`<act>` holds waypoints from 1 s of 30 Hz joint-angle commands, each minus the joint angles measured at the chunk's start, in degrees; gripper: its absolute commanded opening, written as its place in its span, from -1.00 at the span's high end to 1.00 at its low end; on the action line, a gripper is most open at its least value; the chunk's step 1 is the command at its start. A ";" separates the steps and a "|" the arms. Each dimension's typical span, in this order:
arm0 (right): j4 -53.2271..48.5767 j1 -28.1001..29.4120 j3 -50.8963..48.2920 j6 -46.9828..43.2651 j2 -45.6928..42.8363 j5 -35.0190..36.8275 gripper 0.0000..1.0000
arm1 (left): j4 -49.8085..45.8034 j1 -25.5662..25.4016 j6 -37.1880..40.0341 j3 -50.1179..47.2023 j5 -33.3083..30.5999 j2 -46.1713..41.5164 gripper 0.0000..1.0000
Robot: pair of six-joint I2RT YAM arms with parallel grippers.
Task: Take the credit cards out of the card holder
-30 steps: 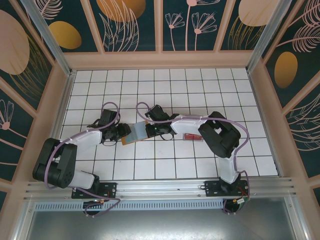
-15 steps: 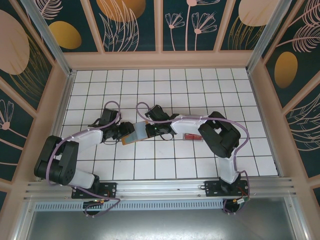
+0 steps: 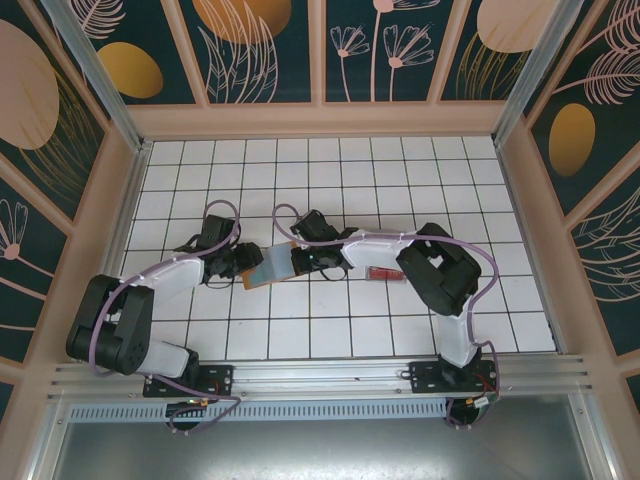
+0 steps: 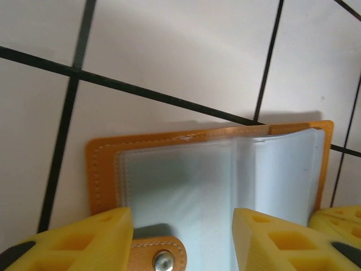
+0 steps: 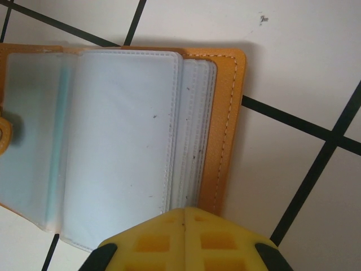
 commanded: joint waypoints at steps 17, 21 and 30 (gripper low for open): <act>-0.13 0.78 -0.03 0.50 1.65 0.07 1.00 | -3.22 0.56 1.68 3.10 -0.97 4.27 0.02; -0.05 0.83 -0.09 0.57 1.66 0.07 1.00 | -2.02 0.58 2.02 3.25 1.70 5.52 0.04; -0.11 0.83 -0.03 0.66 1.81 0.07 1.00 | 3.80 0.54 2.15 2.58 9.62 4.97 0.03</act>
